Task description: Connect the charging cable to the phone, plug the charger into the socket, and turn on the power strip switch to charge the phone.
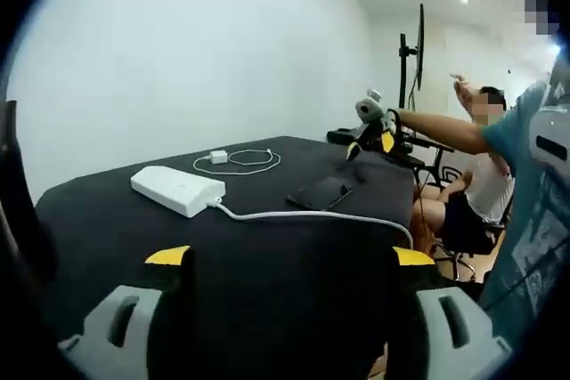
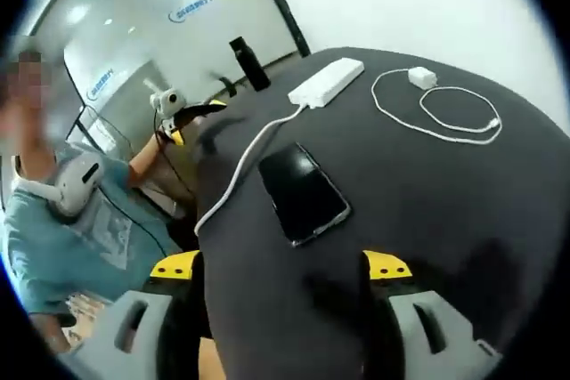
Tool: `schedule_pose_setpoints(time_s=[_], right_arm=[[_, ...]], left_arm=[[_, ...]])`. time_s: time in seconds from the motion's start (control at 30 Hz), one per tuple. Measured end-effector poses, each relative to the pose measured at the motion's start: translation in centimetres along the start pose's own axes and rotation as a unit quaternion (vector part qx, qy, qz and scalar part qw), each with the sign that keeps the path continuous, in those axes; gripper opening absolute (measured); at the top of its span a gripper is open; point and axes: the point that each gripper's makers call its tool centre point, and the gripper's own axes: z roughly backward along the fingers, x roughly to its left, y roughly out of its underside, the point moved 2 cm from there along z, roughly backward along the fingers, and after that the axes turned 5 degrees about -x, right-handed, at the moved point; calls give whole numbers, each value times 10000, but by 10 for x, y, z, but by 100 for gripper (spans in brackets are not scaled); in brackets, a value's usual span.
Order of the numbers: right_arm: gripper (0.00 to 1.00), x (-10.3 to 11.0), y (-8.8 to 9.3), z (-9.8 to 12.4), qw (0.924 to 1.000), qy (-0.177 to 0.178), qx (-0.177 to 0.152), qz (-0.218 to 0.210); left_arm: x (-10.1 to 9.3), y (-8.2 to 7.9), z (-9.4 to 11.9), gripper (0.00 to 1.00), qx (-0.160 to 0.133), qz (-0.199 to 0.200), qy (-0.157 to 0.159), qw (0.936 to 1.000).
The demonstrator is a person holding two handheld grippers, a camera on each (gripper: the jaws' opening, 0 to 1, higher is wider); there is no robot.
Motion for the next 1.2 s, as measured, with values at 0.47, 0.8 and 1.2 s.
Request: schedule_pose_setpoints(time_s=[0.47, 0.8, 1.2], right_arm=[[61, -11, -63, -70, 9760, -1898, 1063, -48], [58, -13, -52, -115, 9346, -2868, 2095, -191], [52, -13, -41, -122, 9195, -3133, 2349, -356]], left_arm=[[-26, 2, -28, 82, 106, 70, -341, 9993], [-55, -2, -78, 88, -225, 164, -948, 9951], [-57, 6, -178, 92, 177, -986, -1253, 9871]])
